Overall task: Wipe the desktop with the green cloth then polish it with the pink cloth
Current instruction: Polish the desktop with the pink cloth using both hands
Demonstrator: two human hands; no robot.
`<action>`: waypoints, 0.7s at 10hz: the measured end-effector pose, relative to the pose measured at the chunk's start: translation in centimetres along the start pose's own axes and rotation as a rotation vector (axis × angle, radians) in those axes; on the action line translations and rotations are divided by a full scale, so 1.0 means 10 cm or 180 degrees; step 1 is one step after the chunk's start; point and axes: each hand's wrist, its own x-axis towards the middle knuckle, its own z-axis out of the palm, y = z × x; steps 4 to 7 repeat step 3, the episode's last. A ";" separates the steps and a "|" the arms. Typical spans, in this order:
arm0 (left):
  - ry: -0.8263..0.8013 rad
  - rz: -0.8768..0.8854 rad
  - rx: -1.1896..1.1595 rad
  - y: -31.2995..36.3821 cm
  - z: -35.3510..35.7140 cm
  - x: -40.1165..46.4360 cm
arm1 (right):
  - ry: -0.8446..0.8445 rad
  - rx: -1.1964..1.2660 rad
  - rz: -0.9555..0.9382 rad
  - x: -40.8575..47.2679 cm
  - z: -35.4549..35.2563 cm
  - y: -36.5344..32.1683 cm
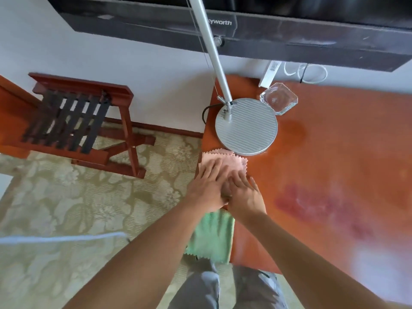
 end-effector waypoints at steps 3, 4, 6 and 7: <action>0.0825 0.0450 -0.0544 -0.18 -0.39 -0.41 | 0.0935 0.0542 0.0609 -0.31 -0.35 -0.26; 0.0825 0.0450 -0.0544 -0.18 -0.39 -0.41 | 0.0935 0.0542 0.0609 -0.31 -0.35 -0.26; 0.0825 0.0450 -0.0544 -0.18 -0.39 -0.41 | 0.0935 0.0542 0.0609 -0.31 -0.35 -0.26; 0.0825 0.0450 -0.0544 -0.18 -0.39 -0.41 | 0.0935 0.0542 0.0609 -0.31 -0.35 -0.26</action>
